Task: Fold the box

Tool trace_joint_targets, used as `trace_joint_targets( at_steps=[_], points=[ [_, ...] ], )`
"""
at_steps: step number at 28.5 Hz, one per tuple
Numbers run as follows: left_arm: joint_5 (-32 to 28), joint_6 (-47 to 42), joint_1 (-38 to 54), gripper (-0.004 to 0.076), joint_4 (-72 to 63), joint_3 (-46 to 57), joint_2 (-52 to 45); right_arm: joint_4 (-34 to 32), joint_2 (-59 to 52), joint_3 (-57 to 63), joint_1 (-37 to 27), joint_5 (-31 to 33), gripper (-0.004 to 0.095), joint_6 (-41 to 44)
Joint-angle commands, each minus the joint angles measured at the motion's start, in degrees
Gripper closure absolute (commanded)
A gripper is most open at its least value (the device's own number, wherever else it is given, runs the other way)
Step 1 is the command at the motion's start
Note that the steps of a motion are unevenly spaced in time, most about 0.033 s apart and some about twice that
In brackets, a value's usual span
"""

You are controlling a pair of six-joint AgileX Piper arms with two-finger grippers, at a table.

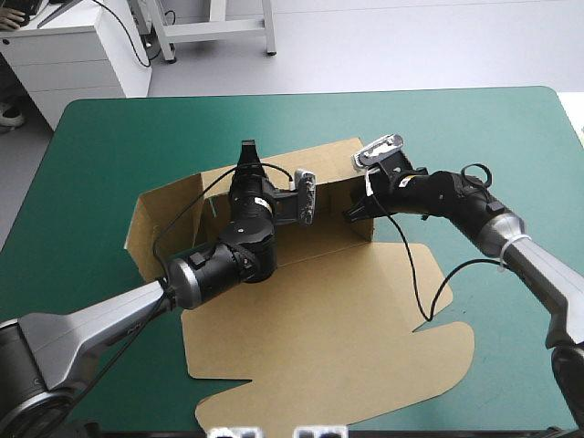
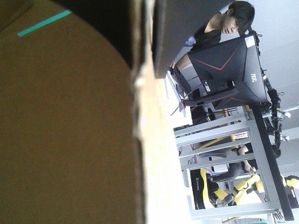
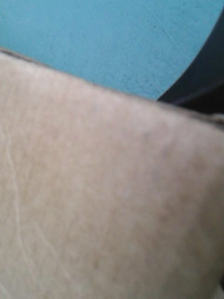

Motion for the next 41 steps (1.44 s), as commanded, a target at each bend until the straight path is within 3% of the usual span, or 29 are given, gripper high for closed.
trace_joint_targets(
  at_steps=[1,2,14,17,23,26,33,35,36,39,41],
  points=[
    [-1.10,-0.25,-0.18,0.0731,-0.52,-1.41,-1.95,1.71,-0.56,-1.35,-0.05,0.79,0.0847,-0.13],
    [-1.28,-0.25,-0.18,0.0731,-0.52,-1.41,-1.95,1.71,-0.56,-1.35,-0.05,1.34,0.0932,-0.13],
    [-1.09,-1.72,-0.18,0.0715,-0.77,-1.41,-1.95,1.57,-0.48,-1.35,-0.05,4.64,0.0909,3.51],
    [-0.14,-1.72,-0.42,0.0615,-0.77,-1.41,-1.95,1.47,-0.48,-1.35,-0.05,4.64,0.0909,4.18],
    [3.84,-1.72,-2.98,0.0255,-0.52,-1.41,-1.95,1.33,-0.48,-1.35,-0.05,3.96,0.0909,4.56],
    [6.20,-2.39,-4.97,0.0189,-0.25,-1.41,-1.95,1.33,-0.48,-1.35,-0.05,3.56,0.0909,4.85],
    [14.53,-10.05,-10.99,0.0226,11.02,-1.41,-2.89,1.33,-0.48,-1.45,-0.16,3.56,0.0909,5.48],
    [14.38,-12.31,-12.33,0.0331,15.74,-1.82,-4.69,1.11,-0.48,-1.79,-0.16,4.15,0.0908,5.91],
    [13.17,-12.31,-12.33,0.0461,14.88,-2.92,-6.16,-0.38,-0.58,-2.48,-0.16,5.69,0.0909,7.42],
    [11.11,-12.31,-11.47,0.0736,14.54,-4.62,-7.91,-6.74,-0.84,-4.52,-0.16,9.41,0.0909,11.62],
    [9.44,-12.31,-10.48,0.0722,14.66,-6.32,-8.88,-11.53,-1.56,-6.53,-0.16,11.94,0.0909,15.50]
  ],
)
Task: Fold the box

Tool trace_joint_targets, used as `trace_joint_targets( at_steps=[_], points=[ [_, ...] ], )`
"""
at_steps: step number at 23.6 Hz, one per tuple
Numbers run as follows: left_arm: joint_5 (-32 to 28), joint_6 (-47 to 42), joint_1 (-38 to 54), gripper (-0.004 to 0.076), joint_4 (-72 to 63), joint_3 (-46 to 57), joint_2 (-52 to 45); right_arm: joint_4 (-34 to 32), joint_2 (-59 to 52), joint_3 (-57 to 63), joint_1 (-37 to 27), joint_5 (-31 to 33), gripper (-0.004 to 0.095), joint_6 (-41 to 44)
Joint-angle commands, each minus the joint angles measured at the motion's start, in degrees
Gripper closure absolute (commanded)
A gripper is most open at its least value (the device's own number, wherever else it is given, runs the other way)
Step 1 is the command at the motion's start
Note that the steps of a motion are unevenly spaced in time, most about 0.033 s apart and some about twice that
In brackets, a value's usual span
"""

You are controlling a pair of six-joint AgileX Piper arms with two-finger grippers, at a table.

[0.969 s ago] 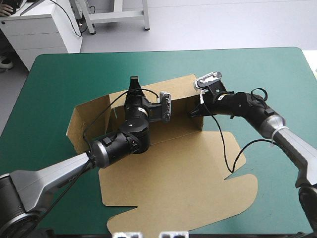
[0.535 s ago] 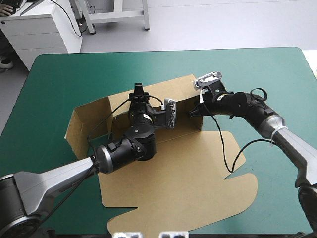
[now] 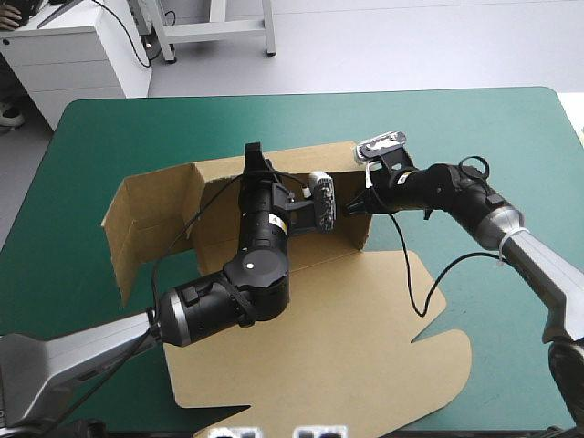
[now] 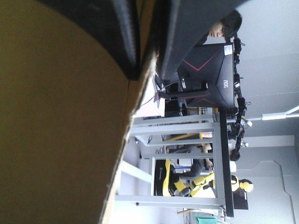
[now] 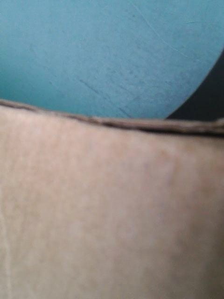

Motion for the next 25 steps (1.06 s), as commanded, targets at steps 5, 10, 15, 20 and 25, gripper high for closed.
trace_joint_targets(
  at_steps=[5,10,15,20,25],
  points=[
    [-1.65,1.26,4.99,0.0722,-6.10,-14.00,-4.65,-13.80,-3.28,-11.23,0.08,14.79,0.0909,6.87],
    [-1.87,9.70,5.51,0.0722,-15.98,-15.68,-5.01,-18.21,-2.69,-14.00,0.08,16.54,0.0909,11.17],
    [3.91,21.23,5.51,0.0652,-26.69,-15.68,-5.01,-18.21,-1.33,-14.35,0.08,16.65,0.0909,11.21],
    [5.39,22.90,5.51,0.0302,-27.97,-15.68,-5.01,-18.21,-1.09,-14.35,0.08,16.37,0.0909,11.68],
    [3.56,22.49,4.81,0.0206,-30.84,-15.68,-5.01,-18.46,-1.09,-14.35,0.08,15.24,0.0909,12.49]
  ],
)
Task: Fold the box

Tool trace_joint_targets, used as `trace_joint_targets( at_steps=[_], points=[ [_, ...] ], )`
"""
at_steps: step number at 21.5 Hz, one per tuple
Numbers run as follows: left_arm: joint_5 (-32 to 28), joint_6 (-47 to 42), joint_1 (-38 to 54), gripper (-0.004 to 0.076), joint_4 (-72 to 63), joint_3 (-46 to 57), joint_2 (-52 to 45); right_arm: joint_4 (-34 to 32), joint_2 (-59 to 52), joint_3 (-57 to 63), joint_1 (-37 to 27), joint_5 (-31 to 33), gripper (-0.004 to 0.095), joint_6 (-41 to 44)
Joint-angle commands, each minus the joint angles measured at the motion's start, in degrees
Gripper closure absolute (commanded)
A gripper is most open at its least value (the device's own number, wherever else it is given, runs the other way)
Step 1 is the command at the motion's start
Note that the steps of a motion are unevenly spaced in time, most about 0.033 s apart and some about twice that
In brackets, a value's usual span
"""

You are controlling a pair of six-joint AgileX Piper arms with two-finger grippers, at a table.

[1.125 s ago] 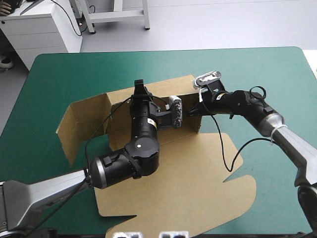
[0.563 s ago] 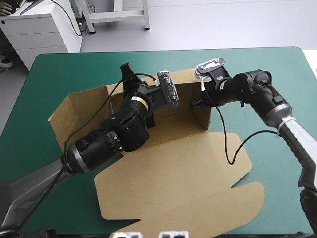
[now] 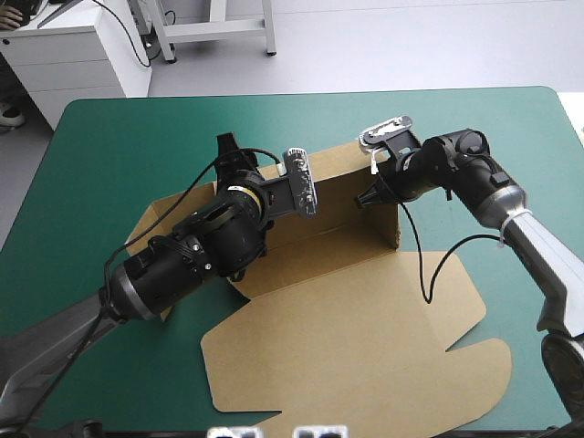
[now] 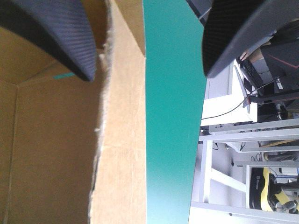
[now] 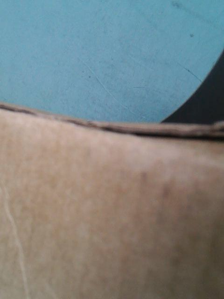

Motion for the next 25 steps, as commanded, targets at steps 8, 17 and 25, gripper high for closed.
trace_joint_targets(
  at_steps=[8,17,25],
  points=[
    [-1.55,-6.55,-1.14,0.0716,13.32,-2.23,-2.29,-6.26,-2.50,-3.38,-0.33,2.67,0.0909,2.06],
    [-4.05,-4.64,27.47,0.0713,-20.98,-19.09,-2.29,-3.71,1.18,-14.94,-9.90,17.11,0.0909,-1.22],
    [-7.99,5.19,40.58,0.0732,-44.50,-16.62,-6.04,2.89,13.32,-23.56,-12.84,20.11,0.0926,-3.93]
  ],
)
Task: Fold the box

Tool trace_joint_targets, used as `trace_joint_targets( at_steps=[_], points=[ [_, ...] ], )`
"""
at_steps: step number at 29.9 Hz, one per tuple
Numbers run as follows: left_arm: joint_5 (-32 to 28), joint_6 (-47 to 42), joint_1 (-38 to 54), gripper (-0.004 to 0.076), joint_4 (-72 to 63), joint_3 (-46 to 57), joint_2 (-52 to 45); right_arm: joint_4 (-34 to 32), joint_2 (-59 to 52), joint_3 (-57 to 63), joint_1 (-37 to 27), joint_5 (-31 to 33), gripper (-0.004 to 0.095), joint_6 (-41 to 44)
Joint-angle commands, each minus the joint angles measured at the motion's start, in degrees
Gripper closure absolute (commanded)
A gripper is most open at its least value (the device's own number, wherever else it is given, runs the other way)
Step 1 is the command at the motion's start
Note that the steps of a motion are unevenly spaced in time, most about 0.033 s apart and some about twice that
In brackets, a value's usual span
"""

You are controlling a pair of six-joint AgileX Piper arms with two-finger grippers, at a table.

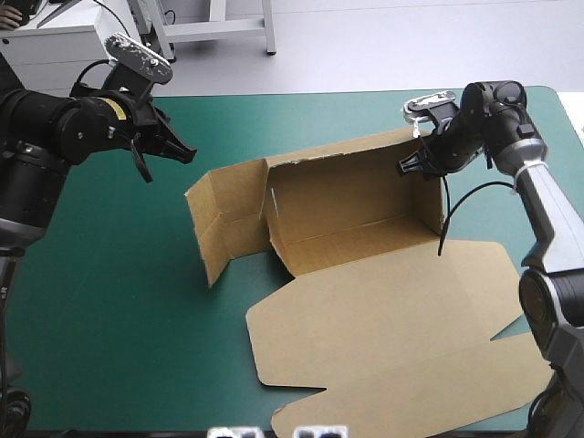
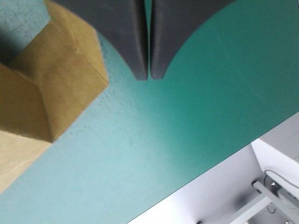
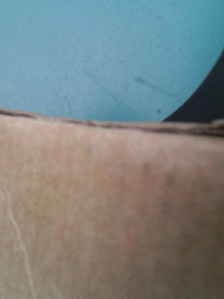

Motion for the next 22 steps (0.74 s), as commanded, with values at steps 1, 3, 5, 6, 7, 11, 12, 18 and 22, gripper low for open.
trace_joint_targets(
  at_steps=[1,3,5,6,7,11,12,18,22],
  points=[
    [-6.84,2.90,2.02,0.0732,-4.56,1.59,-4.47,1.86,0.93,-3.53,-0.31,0.41,0.0926,-0.74],
    [-9.27,2.90,2.13,0.0732,-4.50,4.70,-6.09,1.86,3.17,-4.15,-0.31,0.41,0.0926,-0.74],
    [-13.23,2.90,2.13,0.0732,-4.50,8.44,-7.90,1.75,5.48,-4.71,-0.31,0.41,0.0926,-0.74],
    [-15.41,2.90,2.13,0.0732,-4.50,10.82,-8.97,1.75,6.64,-5.18,-0.31,0.41,0.0926,-0.88],
    [-17.33,2.90,2.13,0.0732,-4.50,13.30,-10.10,1.75,7.73,-5.53,-0.31,0.41,0.0926,-0.88],
    [-22.57,1.75,2.13,0.0732,-5.21,23.59,-14.96,1.50,10.96,-6.29,-0.31,0.41,0.0926,-1.13],
    [-24.11,1.75,2.13,0.0732,-5.86,25.97,-16.50,1.50,11.39,-6.29,-0.31,0.41,0.0926,-1.13],
    [-37.34,1.75,2.13,0.0732,-9.55,43.70,-27.31,1.08,12.39,-5.89,0.02,0.52,0.0926,-0.37],
    [-40.98,1.75,2.03,0.0732,-11.76,54.75,-35.85,0.54,10.22,-2.68,0.63,0.52,0.0926,-0.21]
  ],
)
